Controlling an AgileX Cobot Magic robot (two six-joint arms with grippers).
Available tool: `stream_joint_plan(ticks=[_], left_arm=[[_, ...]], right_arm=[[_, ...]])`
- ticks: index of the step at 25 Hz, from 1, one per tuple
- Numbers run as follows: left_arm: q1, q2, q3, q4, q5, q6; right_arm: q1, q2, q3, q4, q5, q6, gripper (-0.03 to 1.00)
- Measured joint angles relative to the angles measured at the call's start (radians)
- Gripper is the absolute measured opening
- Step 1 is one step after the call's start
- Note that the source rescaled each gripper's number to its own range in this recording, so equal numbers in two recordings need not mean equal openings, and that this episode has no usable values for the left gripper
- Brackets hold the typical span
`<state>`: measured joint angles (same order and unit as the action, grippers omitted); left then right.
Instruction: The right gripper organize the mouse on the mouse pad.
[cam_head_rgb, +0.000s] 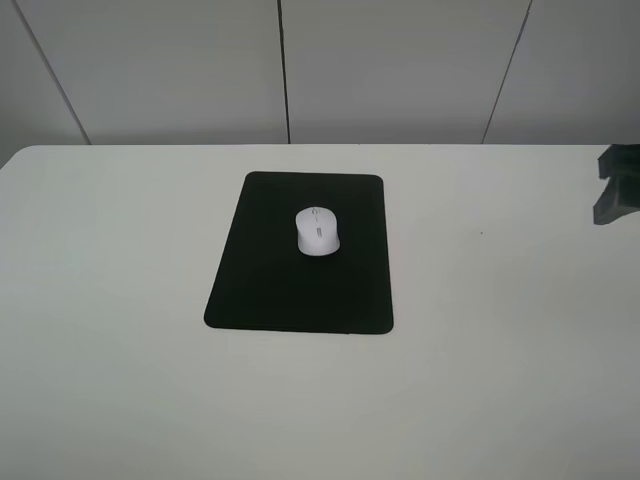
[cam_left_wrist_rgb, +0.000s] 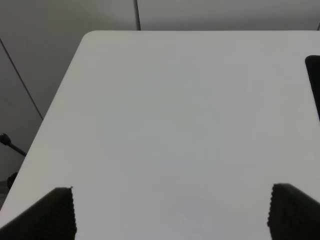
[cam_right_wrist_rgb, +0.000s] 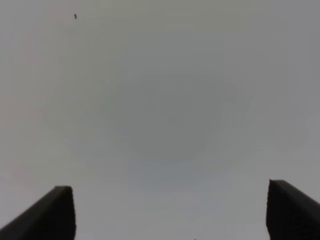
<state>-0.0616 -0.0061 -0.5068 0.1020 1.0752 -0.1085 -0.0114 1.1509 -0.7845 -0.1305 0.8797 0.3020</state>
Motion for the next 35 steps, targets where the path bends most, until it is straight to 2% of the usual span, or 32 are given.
stream_joint_plan(ticks=[12, 18, 24, 35], left_arm=[[0.000, 0.000, 0.000, 0.000, 0.000, 0.000], [0.000, 0.000, 0.000, 0.000, 0.000, 0.000], [0.000, 0.000, 0.000, 0.000, 0.000, 0.000], [0.000, 0.000, 0.000, 0.000, 0.000, 0.000]], right_arm=[[0.000, -0.642, 0.140, 0.000, 0.079, -0.011, 0.79], [0.000, -0.870, 0.204, 0.000, 0.123, -0.079, 0.79], [0.000, -0.993, 0.214, 0.001, 0.137, -0.088, 0.79], [0.000, -1.038, 0.251, -0.017, 0.165, -0.088, 0.79]])
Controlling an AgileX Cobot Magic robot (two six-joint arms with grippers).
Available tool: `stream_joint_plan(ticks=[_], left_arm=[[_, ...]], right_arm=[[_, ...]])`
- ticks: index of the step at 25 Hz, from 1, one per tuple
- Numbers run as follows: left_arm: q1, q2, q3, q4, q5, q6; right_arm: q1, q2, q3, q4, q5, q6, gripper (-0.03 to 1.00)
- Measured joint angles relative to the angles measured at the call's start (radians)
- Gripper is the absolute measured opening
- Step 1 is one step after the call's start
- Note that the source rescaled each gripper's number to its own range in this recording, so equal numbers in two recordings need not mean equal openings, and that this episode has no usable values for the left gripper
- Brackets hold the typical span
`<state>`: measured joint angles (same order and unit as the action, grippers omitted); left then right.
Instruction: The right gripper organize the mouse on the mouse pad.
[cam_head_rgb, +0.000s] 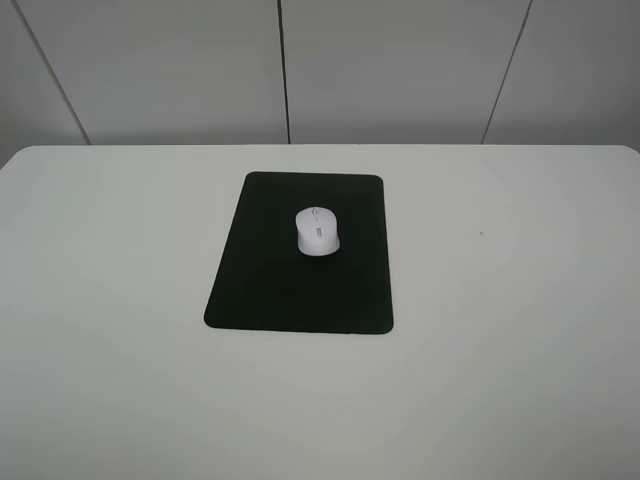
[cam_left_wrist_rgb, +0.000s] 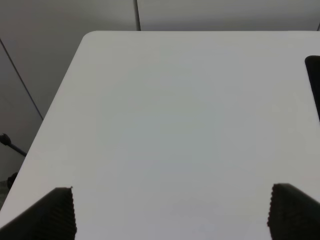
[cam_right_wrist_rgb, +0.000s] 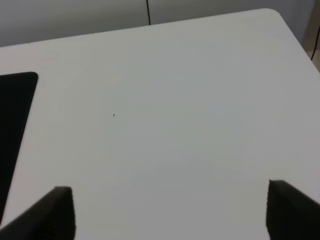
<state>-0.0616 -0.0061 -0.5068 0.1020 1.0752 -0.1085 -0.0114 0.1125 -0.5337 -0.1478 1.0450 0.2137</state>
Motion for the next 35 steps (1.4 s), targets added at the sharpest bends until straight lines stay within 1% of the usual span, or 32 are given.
stream_joint_plan(ticks=[3, 7, 10, 18, 35], left_arm=[[0.000, 0.000, 0.000, 0.000, 0.000, 0.000], [0.000, 0.000, 0.000, 0.000, 0.000, 0.000], [0.000, 0.000, 0.000, 0.000, 0.000, 0.000], [0.000, 0.000, 0.000, 0.000, 0.000, 0.000], [0.000, 0.000, 0.000, 0.000, 0.000, 0.000]], right_arm=[[0.000, -0.052, 0.011, -0.011, 0.026, 0.000, 0.79], [0.000, -0.113, 0.011, -0.015, 0.031, 0.000, 0.79], [0.006, -0.118, 0.011, -0.015, 0.031, 0.000, 0.79], [0.061, -0.118, 0.011, -0.012, 0.031, -0.011, 0.79], [0.062, -0.118, 0.017, -0.009, 0.031, -0.025, 0.79]])
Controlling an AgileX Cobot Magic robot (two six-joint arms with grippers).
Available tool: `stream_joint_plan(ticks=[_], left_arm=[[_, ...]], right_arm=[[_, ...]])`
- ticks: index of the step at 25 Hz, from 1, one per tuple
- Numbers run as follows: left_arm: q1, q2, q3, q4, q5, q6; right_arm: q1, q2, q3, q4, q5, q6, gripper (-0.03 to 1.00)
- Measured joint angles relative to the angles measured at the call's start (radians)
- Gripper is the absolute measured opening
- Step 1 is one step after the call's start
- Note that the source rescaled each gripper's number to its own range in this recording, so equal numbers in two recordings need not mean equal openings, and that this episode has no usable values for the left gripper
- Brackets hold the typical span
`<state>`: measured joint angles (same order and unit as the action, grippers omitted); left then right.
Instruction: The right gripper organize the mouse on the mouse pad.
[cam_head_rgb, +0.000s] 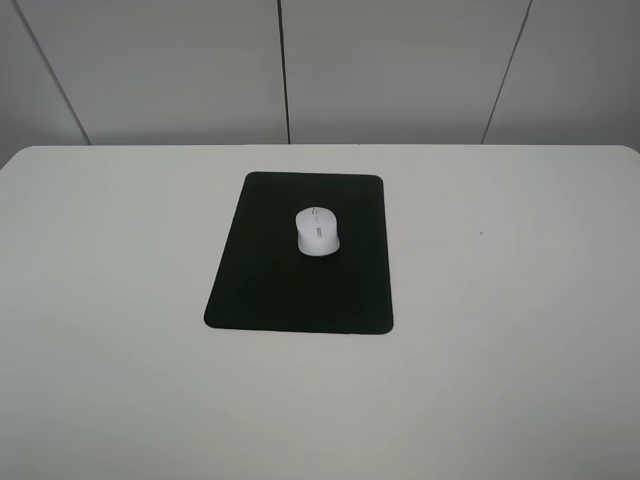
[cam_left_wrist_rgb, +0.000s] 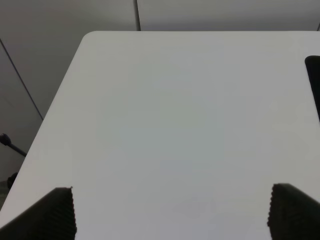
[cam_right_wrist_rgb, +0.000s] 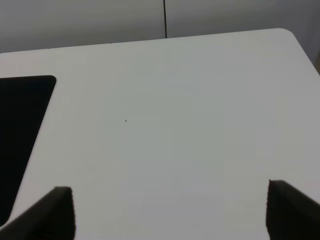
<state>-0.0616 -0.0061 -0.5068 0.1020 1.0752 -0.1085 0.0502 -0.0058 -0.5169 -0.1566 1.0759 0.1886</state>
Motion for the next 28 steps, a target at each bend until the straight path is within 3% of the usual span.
stream_joint_plan(ticks=[28], left_arm=[[0.000, 0.000, 0.000, 0.000, 0.000, 0.000]], right_arm=[[0.000, 0.000, 0.000, 0.002, 0.000, 0.000, 0.79]])
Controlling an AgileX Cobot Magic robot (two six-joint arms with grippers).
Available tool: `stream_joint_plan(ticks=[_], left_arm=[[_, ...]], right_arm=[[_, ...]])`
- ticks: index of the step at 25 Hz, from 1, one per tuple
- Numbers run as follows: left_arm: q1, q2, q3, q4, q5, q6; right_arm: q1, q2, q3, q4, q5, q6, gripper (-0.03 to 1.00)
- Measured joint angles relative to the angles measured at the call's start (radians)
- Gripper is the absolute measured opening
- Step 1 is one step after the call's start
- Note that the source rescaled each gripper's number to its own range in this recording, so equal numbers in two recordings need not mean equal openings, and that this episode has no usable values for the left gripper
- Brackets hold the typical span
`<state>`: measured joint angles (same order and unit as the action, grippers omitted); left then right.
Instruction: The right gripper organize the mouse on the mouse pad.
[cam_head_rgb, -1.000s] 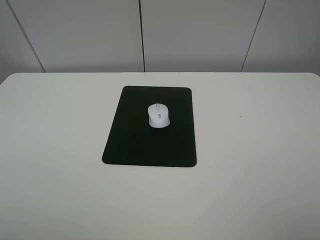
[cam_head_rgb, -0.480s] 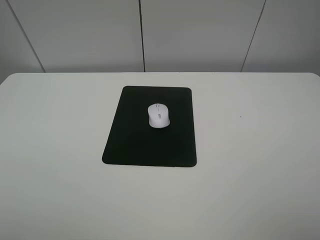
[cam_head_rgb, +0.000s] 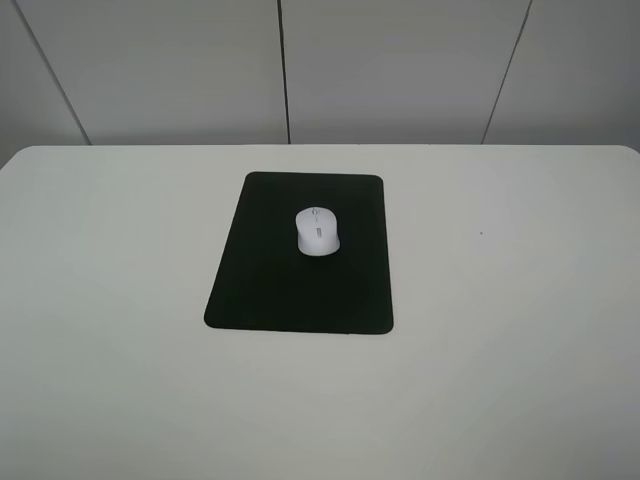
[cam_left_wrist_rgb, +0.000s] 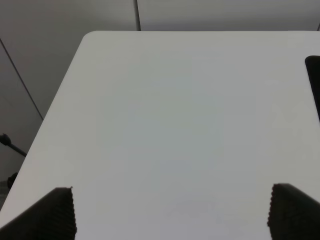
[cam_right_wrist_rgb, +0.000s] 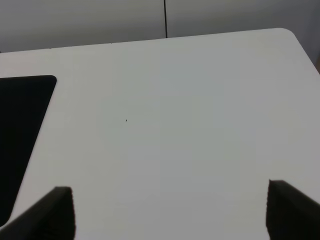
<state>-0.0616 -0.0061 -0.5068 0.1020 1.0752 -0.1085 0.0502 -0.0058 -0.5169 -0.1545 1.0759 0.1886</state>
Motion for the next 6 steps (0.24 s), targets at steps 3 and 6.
stream_joint_plan(ticks=[3, 6], left_arm=[[0.000, 0.000, 0.000, 0.000, 0.000, 0.000], [0.000, 0.000, 0.000, 0.000, 0.000, 0.000]], right_arm=[[0.000, 0.000, 0.000, 0.002, 0.000, -0.008, 0.79], [0.000, 0.000, 0.000, 0.041, -0.001, -0.069, 0.79]])
